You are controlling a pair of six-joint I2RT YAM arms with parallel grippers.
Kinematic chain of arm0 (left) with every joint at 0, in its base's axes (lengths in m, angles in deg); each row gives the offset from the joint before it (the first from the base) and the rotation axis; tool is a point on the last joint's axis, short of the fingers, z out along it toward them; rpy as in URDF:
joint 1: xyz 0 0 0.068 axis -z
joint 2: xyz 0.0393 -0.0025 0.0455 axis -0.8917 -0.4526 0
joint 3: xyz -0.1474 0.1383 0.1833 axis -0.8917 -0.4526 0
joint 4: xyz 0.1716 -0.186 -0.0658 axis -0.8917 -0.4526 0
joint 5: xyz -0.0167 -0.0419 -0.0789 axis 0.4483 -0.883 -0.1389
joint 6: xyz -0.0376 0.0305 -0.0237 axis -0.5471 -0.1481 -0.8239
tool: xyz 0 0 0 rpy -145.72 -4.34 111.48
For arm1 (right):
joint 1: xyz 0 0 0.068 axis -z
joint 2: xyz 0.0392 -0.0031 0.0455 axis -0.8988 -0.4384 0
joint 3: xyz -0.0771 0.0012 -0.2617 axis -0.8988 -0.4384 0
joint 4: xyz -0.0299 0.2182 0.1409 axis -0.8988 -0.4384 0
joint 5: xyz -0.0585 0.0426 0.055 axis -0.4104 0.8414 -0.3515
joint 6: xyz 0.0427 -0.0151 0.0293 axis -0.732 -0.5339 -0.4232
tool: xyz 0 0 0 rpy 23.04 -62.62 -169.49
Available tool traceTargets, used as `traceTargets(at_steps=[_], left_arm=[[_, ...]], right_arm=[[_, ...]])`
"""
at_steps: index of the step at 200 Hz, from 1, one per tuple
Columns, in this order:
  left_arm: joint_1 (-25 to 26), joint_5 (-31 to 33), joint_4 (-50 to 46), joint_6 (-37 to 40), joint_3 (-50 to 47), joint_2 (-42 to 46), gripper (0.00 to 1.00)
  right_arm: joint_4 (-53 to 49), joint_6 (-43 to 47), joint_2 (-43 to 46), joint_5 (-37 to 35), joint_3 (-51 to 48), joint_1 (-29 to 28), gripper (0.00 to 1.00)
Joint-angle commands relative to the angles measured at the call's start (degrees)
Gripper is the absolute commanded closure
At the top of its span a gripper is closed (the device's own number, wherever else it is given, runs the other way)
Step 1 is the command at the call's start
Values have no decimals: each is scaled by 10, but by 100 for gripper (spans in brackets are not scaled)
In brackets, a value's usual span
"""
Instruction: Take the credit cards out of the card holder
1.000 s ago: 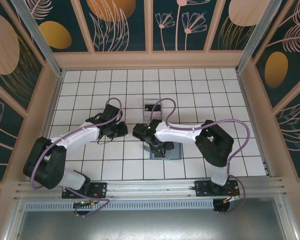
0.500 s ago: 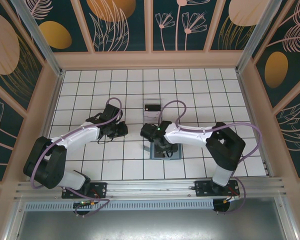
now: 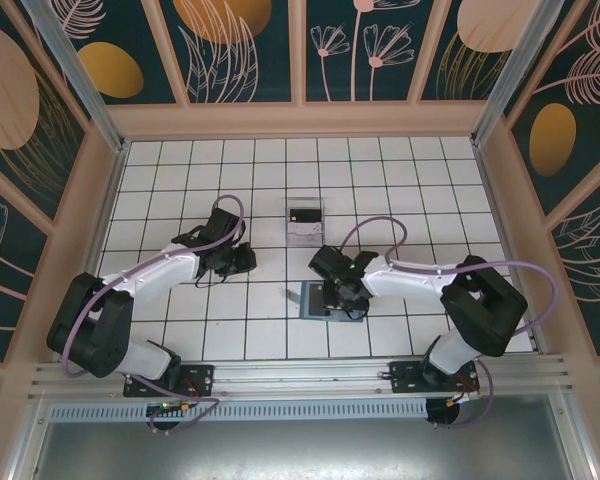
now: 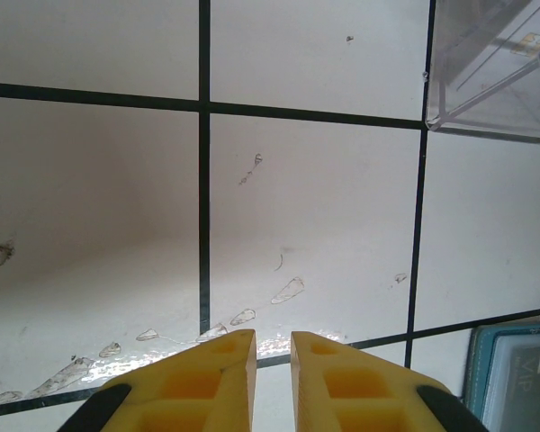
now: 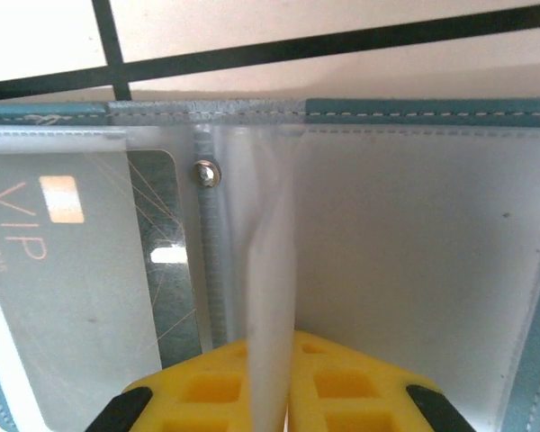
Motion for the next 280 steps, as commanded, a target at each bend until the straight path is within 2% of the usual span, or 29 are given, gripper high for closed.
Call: traceTargets(at_steps=[1,47,89,120,157,195,237,280], left_arm=[[-2,-16,-8,11,13,-4,81],[-3,-41,-9,19,14,2,81],[3,-70,-8,1,7,21,83],[33,-75,-6,-12,9,25,83],[82,-81,22,-41,5,-2,83],[108,-86,39,-57,12,-33,83],[122,-104,39,-56,7,-55,83],[125,-106,38,-57,-1,-58,83]], right_arm=[[83,-26,15,58,-28,2,89],[164,-50,10,109,-38,2,91],[201,-60,-10,125,-17,-1,92],[234,-36,-44,169,1,-6,91],[213,1,-82,176,36,-24,92],[164,16,-80,146,40,-25,92],[78,27,-72,83,66,-24,79],[12,38,-62,33,85,-24,74]])
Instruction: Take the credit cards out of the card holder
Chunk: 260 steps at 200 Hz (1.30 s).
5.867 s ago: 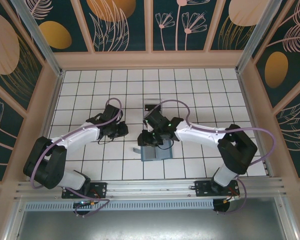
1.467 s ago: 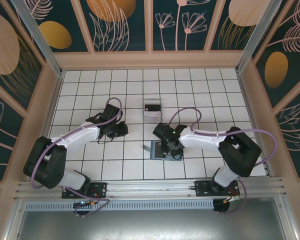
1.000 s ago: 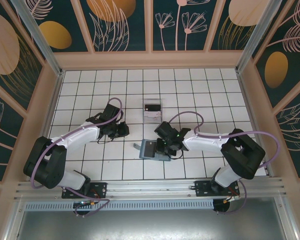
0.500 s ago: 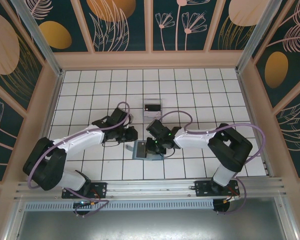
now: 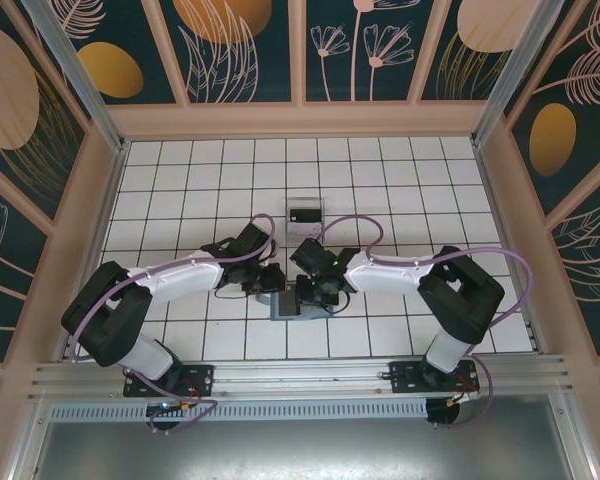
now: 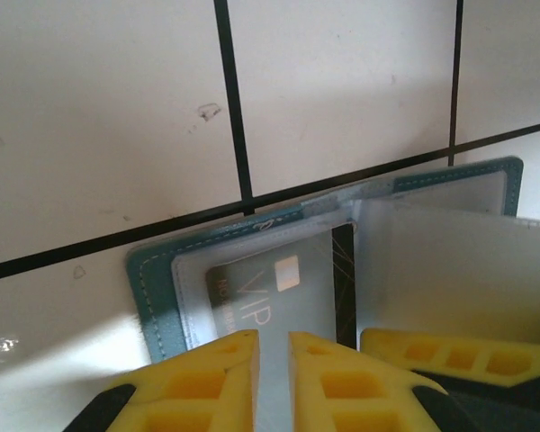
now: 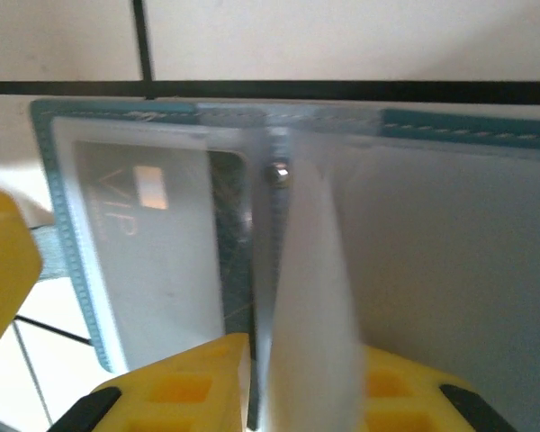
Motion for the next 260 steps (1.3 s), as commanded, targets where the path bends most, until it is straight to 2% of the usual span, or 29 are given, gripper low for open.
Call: traceTargets(at_steps=[1,63,93,114,160,224,260], left_arm=[[2,-10,6,-6,-2,-7,83],[3,-14,8,-6,4,-23,83],[3,-14,5,-4,4,-26,83],[3,-12,4,-1,5,-27,83],[3,-14,6,-3,7,-27,83],[22,-18,7,-8,19,-30,84],[27,-17,0,-8,26,-27,84]], right_arm=[[-81,13,15,-60,17,-2,74],[-160,16,23,-128,36,0,67],[-158,19,36,-122,35,1,62],[-157,17,47,-122,32,2,61],[-208,13,44,-174,34,7,58],[-183,9,30,-178,-10,12,57],[-212,3,25,-207,-4,12,54]])
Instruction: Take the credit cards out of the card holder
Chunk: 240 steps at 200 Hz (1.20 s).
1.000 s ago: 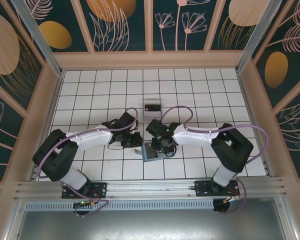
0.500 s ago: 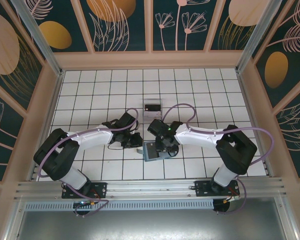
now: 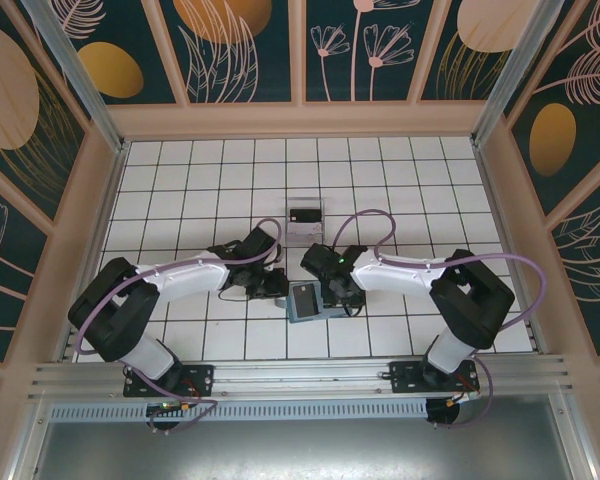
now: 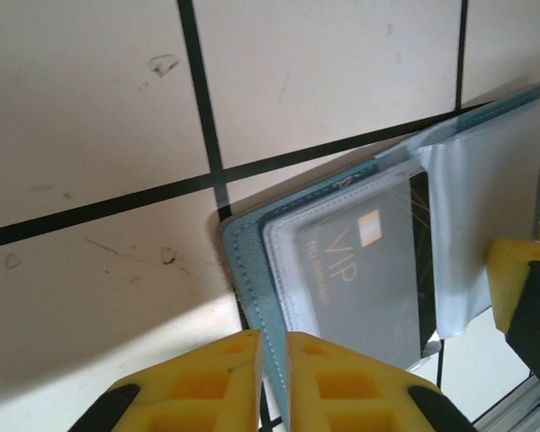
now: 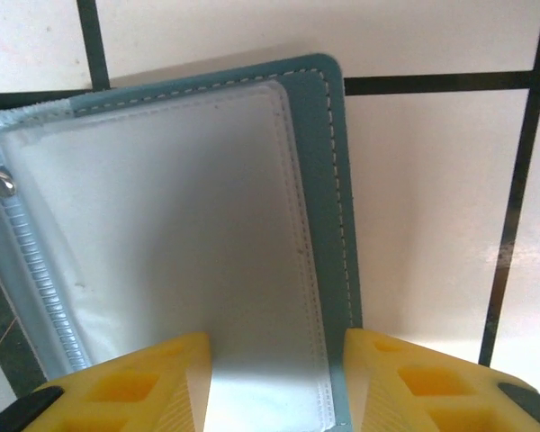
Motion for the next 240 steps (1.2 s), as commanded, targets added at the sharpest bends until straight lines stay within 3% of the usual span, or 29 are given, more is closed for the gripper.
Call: traceTargets(at_steps=[1,46,147,240], left_arm=[[3,-8,0,-5,19,-5,84],[10,-8,-4,-10,27,0,85],[46,-21,35,-31,33,-40,88],[52,-29,44,-27,47,-56,90]], right_arm=[[-33,-14,-7,-45,0,2,54],[-72,-13,14,-74,31,1,51],[-65,11,59,-33,99,6,53],[-46,13,55,-23,63,19,75]])
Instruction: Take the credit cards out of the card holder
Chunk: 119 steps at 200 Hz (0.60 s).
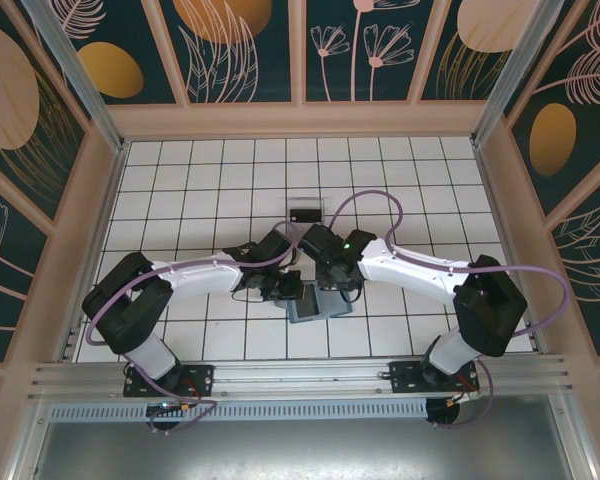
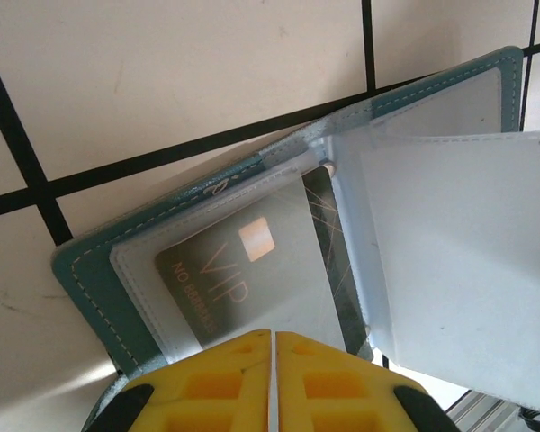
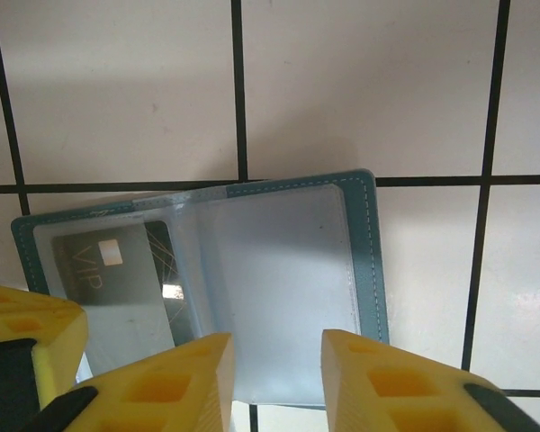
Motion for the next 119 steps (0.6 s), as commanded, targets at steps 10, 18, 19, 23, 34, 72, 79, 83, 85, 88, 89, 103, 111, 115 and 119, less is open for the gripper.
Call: traceTargets(at_steps=[10,18,19,23,34,72,79,83,85,88,89,103,111,115,119], left_arm=[[4,-19,6,3,26,-21,90],[4,-21,6,5,32,-25,90],[4,-22,5,6,33,-25,90],[4,-24,6,6,37,-29,90],[8,-28,5,11,45,-37,90],[25,-37,-5,25,85,-84,91],[28,-37,-8,28,91,-90,91],[29,-37,-10,29,94,-95,91],[30,-37,-11,30,95,-97,91],[30,-36,-12,30,97,-100,91],[30,-36,-12,30,98,-101,91],[33,-35,-17,33,105,-112,91],[34,-35,-20,35,110,-118,91],[35,-35,-22,35,112,-120,91],[36,-35,-24,36,115,-122,91]], right_arm=[[10,-3,16,0,-36,15,80],[18,-3,19,3,-45,18,82],[19,-2,19,4,-46,19,83],[23,-3,20,5,-51,20,83],[31,-3,26,9,-60,27,84],[58,0,44,29,-92,45,84],[59,0,46,31,-95,47,84],[59,0,49,31,-96,47,84],[59,0,50,31,-97,47,84],[59,0,51,31,-98,47,84],[59,0,51,31,-98,47,84],[59,0,58,31,-102,51,84],[59,0,61,30,-104,53,84],[59,0,62,30,-105,54,84],[59,0,64,30,-106,55,84]])
